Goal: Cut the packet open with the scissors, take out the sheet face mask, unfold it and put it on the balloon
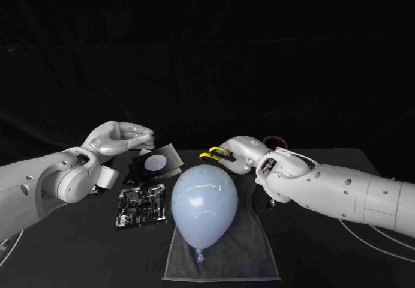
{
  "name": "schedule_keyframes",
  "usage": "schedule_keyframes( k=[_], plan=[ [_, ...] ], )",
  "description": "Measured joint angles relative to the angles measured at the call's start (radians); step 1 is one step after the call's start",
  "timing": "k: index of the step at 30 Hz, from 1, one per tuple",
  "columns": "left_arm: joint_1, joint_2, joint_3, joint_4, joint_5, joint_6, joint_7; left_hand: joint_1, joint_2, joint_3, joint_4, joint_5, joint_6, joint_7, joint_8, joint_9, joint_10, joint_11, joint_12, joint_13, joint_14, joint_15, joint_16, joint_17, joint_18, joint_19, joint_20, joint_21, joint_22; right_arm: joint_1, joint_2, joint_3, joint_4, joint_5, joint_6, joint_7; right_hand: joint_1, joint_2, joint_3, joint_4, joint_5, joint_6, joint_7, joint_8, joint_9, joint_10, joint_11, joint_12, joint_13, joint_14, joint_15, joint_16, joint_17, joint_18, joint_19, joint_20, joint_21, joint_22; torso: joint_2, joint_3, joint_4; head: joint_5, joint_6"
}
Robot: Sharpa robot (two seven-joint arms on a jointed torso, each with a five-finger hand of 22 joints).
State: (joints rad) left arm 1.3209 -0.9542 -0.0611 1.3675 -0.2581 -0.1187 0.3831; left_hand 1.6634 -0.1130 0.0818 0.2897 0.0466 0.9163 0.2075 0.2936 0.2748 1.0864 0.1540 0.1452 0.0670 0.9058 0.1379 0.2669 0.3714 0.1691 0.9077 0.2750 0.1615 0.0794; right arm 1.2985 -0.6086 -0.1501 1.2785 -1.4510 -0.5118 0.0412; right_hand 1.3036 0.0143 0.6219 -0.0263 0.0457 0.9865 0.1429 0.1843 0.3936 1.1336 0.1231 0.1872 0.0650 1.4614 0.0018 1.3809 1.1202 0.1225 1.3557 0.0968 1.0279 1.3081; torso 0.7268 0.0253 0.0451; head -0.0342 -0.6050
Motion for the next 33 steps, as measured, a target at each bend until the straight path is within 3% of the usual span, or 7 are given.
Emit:
schedule_keyframes(
  k=[11, 19, 29, 33],
  plan=[
    [0.0, 0.022, 0.0, -0.001, 0.0, 0.0, 0.0, 0.0, 0.0, 0.003, -0.003, 0.0, -0.004, 0.004, 0.0, 0.0, 0.0, 0.0, 0.0, 0.0, 0.0, 0.0, 0.0, 0.0, 0.0, 0.0, 0.0, 0.0, 0.0, 0.036, -0.037, 0.008, 0.032, 0.228, -0.052, 0.018, -0.008, -0.008, 0.013, -0.002, -0.002, 0.002, 0.002, 0.001, 0.0, 0.007, 0.001, -0.004, 0.0, 0.0, 0.0, 0.0, -0.014, -0.001, 0.0, 0.0, -0.018, -0.008, -0.005, -0.0023, -0.0022, -0.013, 0.021],
    [0.0, 0.034, 0.0, 0.001, 0.0, 0.0, 0.001, 0.0, 0.0, 0.006, 0.0, 0.0, -0.004, 0.004, 0.0, -0.001, 0.0, 0.0, 0.0, 0.0, 0.0, 0.0, 0.0, 0.0, 0.0, 0.0, 0.0, 0.0, -0.001, 0.066, -0.077, 0.011, 0.059, 0.528, -0.093, 0.088, -0.008, -0.008, 0.026, -0.007, -0.001, 0.002, 0.002, 0.003, 0.0, 0.015, 0.002, -0.016, -0.001, 0.0, 0.0, -0.015, -0.041, -0.007, -0.02, 0.002, -0.066, -0.029, -0.005, -0.0026, -0.0031, -0.021, 0.04],
    [-0.001, 0.056, 0.0, 0.002, 0.002, -0.002, 0.003, 0.0, 0.0, 0.006, 0.0, 0.0, -0.004, 0.003, -0.004, -0.002, -0.003, 0.003, -0.005, 0.0, 0.0, 0.0, 0.004, 0.002, -0.001, 0.0, 0.0, 0.0, -0.001, 0.113, -0.166, 0.016, 0.115, 0.905, -0.072, 0.179, -0.007, -0.008, 0.028, -0.007, 0.001, 0.002, 0.002, 0.005, 0.0, 0.015, 0.002, -0.021, -0.001, 0.0, 0.0, -0.016, -0.033, -0.008, -0.011, 0.001, -0.024, -0.008, -0.005, -0.0017, -0.0039, -0.03, 0.057],
    [-0.001, 0.066, 0.0, -0.002, 0.006, -0.003, 0.004, 0.0, 0.0, 0.007, -0.002, 0.0, -0.004, 0.003, -0.004, -0.002, -0.003, 0.003, -0.006, 0.0, 0.0, 0.0, 0.008, 0.003, -0.001, 0.0, 0.0, 0.0, -0.001, 0.13, -0.202, 0.017, 0.13, 1.013, -0.053, 0.202, -0.007, -0.008, 0.028, -0.007, 0.001, 0.002, 0.002, 0.005, 0.0, 0.015, 0.002, -0.022, -0.001, 0.0, 0.0, -0.016, -0.03, -0.008, -0.01, 0.0, -0.019, -0.005, -0.007, -0.0019, -0.0041, -0.044, 0.067]
  ],
)
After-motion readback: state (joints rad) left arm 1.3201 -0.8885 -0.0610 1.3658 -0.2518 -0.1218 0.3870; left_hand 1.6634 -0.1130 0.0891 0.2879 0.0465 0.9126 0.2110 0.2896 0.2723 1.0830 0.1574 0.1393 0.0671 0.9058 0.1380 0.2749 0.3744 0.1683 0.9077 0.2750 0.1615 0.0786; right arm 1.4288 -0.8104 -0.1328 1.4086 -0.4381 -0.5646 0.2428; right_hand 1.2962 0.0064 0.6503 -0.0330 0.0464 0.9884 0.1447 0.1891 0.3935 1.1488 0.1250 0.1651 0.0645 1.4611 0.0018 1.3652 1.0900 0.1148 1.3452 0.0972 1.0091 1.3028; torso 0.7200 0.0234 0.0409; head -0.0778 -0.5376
